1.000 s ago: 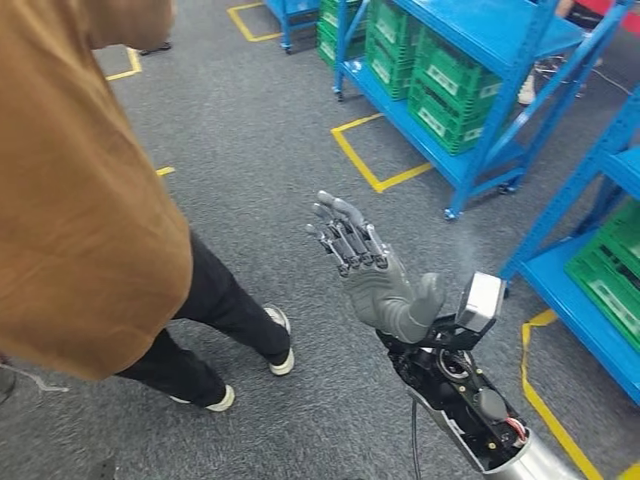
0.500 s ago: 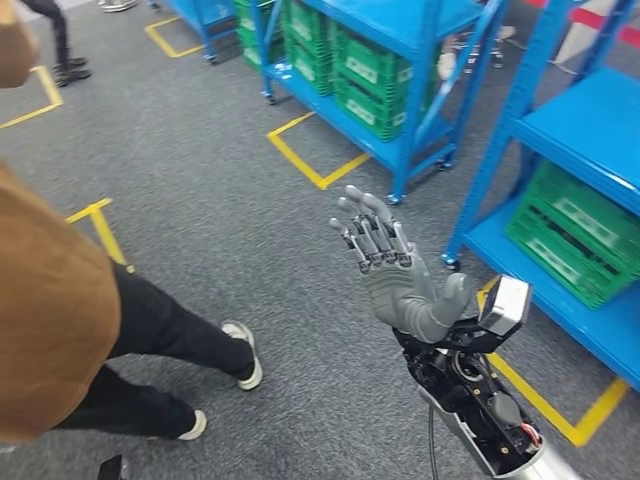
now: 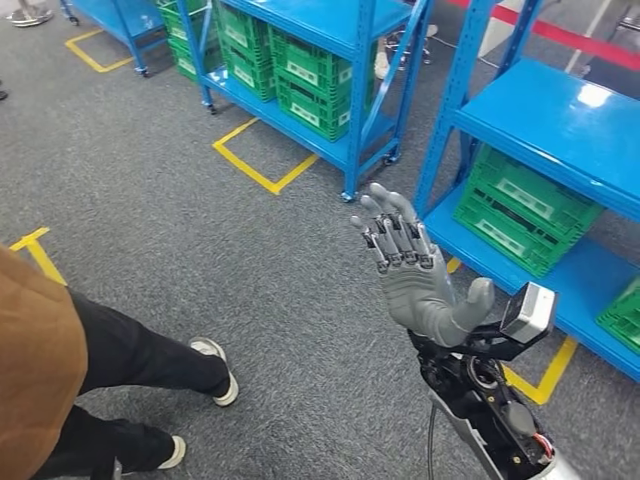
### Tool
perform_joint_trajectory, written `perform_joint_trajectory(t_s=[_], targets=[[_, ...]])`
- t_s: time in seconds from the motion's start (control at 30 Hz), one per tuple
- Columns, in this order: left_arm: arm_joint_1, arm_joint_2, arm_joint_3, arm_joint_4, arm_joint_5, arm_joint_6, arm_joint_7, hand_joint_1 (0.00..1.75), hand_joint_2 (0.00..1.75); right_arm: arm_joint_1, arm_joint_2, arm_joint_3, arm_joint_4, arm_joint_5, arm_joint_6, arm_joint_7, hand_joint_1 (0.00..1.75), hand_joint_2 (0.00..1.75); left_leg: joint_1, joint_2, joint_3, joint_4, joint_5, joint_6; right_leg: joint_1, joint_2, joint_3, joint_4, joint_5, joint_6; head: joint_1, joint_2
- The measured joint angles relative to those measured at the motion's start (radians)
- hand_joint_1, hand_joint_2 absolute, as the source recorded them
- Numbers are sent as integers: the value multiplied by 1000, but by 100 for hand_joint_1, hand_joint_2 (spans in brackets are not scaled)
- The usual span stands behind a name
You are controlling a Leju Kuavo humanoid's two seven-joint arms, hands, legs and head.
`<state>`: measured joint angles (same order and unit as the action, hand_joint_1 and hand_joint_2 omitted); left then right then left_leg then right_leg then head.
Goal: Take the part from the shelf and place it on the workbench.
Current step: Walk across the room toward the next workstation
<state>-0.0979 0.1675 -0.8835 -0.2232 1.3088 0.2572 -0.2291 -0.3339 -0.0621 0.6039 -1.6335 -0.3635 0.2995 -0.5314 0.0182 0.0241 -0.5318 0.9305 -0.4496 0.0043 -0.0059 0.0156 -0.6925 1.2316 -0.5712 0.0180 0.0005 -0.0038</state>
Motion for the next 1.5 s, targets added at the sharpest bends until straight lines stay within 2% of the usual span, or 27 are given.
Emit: perform_joint_trajectory(t_s=[0.03, 0.07, 0.1, 0.17, 0.23, 0.27, 0.33, 0.4, 0.47, 0.53, 0.57, 0.63, 0.7, 0.77, 0.83, 0.9, 0.97, 1.03, 1.07, 1.1, 1.2, 1.27, 1.33, 1.37, 1.4, 1.43, 1.5], targets=[[1, 0, 0, 0, 0, 0, 0, 0, 0, 3, -1, -2, 0, 0, 0, 0, 0, 0, 1, 13, 1, 0, -2, -1, -4, -5, -16, 37, -8, 4, 3, 0], [2, 0, 0, 0, 0, 0, 0, 0, 0, 6, -2, -3, 0, 0, 0, 0, 0, 0, 2, 25, 4, 1, -4, -3, -8, -9, -11, 32, 5, 8, 7, 0], [2, -1, 0, 0, 0, 0, 0, 0, 0, 7, -2, -5, -1, 0, -1, 0, 0, 0, 4, 37, 8, 1, -7, -6, -11, -17, 15, -16, 35, 12, 12, 0], [2, -2, 0, 0, 0, 0, 0, 0, 0, 7, -3, -6, -2, 0, -1, 0, 0, 0, 4, 58, 20, 3, -16, -18, -10, -59, 94, -166, 98, 15, 23, 0], [1, -2, 1, 0, 0, 0, 0, 0, 0, 7, -3, -7, -6, 0, -1, 0, 0, 0, -2, 77, 26, 6, -22, -29, -2, -95, 140, -250, 117, 7, 30, 0], [0, -2, 1, 0, 0, 0, 0, 0, 0, 7, -3, -7, -7, 0, -2, 0, 0, 0, -5, 88, 27, 7, -23, -34, 3, -96, 142, -256, 113, 0, 29, 0], [-4, -3, 2, 0, 0, 0, 0, 0, 0, 9, -4, -9, -10, -2, -3, 0, 0, 0, -4, 103, 32, 9, -29, -43, 2, -69, 141, -260, 116, -15, 21, 0], [-6, -3, 3, 0, 1, 0, 0, 0, 0, 9, -5, -13, -13, -5, -6, 0, 0, 0, 1, 62, 16, 55, -64, -51, -2, -44, 143, -266, 121, -30, 13, 0], [-5, -3, 4, 0, 1, 0, 0, 0, 0, 13, -5, -18, -15, -9, -8, -1, 0, 0, 2, 2, -52, 190, -130, -54, -3, -21, 141, -268, 124, -39, -3, 0], [-1, -3, 4, 0, 1, 0, 0, 0, 0, 24, -6, -23, -15, -12, -9, -1, 0, 0, 1, -15, -123, 316, -167, -52, -1, 8, 139, -268, 125, -43, -15, 0], [1, -3, 5, 0, 1, 0, 0, 0, 0, 31, -6, -27, -15, -13, -9, -1, 0, 0, -1, -17, -134, 325, -155, -49, 0, 23, 139, -268, 126, -44, -19, 0], [2, -3, 5, 0, -1, -3, -1, 0, 0, 40, -7, -34, -16, -13, -10, -2, 0, 0, -2, -31, -99, 228, -83, -38, 1, 53, 141, -268, 126, -44, -26, 0], [2, 1, 5, 0, -5, -5, -2, 0, 0, 46, -9, -42, -17, -12, -11, -3, 0, 0, -2, -74, -39, 84, -19, -25, 3, 78, 141, -267, 127, -40, -33, 0], [0, 3, 5, 0, -10, -8, -2, 0, 0, 55, -12, -51, -21, -10, -11, -4, 0, 0, -3, -96, -12, 21, -5, -20, 2, 100, 135, -267, 130, -31, -33, 0], [-4, 1, 5, 0, -15, -10, -2, 0, 0, 66, -16, -61, -27, -8, -11, -5, 0, 0, -2, -75, -7, 12, -4, -15, -1, 115, 129, -269, 131, -19, -31, 0], [-6, 0, 5, 0, -18, -12, -3, 0, 0, 74, -21, -70, -35, -5, -11, -7, 0, 0, 2, -50, -1, 1, 0, -6, 2, 78, 109, -233, 106, -8, -24, 0], [-3, -1, 4, 0, -18, -12, -2, 0, 0, 79, -26, -78, -40, -3, -11, -7, 0, 0, 2, -24, 5, -4, 0, 1, 3, 19, 56, -115, 43, 2, -9, 0], [0, -1, 4, 0, -18, -12, -1, 0, 0, 86, -30, -82, -41, -2, -11, -7, 0, 0, 0, 2, 7, -3, -3, 3, -4, -3, -1, 10, -6, 10, 2, 0], [0, -1, 4, 0, -18, -12, 0, 0, 0, 90, -32, -84, -41, -2, -11, -7, 0, 0, 0, 14, 8, -3, -5, 2, -7, -7, -8, 28, -3, 13, 6, 0], [0, -2, 4, 0, -17, -12, 0, 0, 0, 93, -34, -85, -41, -1, -11, -7, 0, 0, 1, 26, 11, -2, -8, 0, -10, -12, 6, 4, 18, 16, 10, 0], [0, -4, 5, 0, -17, -9, 0, 0, 0, 93, -38, -93, -44, 1, -10, -8, 0, 0, 0, 57, 25, 3, -21, -14, -9, -68, 114, -201, 106, 18, 27, 0], [0, -3, 5, 0, -15, -7, 0, 0, 0, 93, -39, -97, -47, 1, -10, -8, 0, 0, -6, 76, 28, 7, -26, -25, -1, -93, 145, -261, 114, 7, 31, 0], [-2, -3, 5, 0, -13, -5, 0, 0, 0, 97, -41, -102, -51, 2, -10, -8, 0, 0, -9, 98, 30, 8, -28, -33, 0, -72, 143, -264, 116, -8, 24, 0], [-4, -3, 5, 0, -12, -5, 0, 0, 0, 98, -41, -104, -54, 2, -10, -8, 0, 0, -7, 93, 31, 14, -36, -38, -1, -59, 143, -266, 118, -15, 19, 0], [-5, -3, 5, 0, -11, -5, 0, 0, 0, 98, -42, -106, -57, 2, -10, -8, 0, 0, -4, 75, 24, 36, -54, -43, -2, -47, 144, -269, 121, -21, 15, 0], [-6, -3, 5, 0, -10, -5, -1, 0, 0, 97, -41, -107, -60, 2, -11, -8, 0, 0, -2, 47, 4, 82, -82, -46, -4, -37, 145, -271, 124, -28, 8, 0], [-5, -3, 5, 0, -8, -5, -1, 0, 0, 99, -41, -107, -62, 1, -15, -8, 0, 0, -1, -4, -69, 227, -148, -47, -3, -20, 141, -272, 126, -37, -8, 0]])
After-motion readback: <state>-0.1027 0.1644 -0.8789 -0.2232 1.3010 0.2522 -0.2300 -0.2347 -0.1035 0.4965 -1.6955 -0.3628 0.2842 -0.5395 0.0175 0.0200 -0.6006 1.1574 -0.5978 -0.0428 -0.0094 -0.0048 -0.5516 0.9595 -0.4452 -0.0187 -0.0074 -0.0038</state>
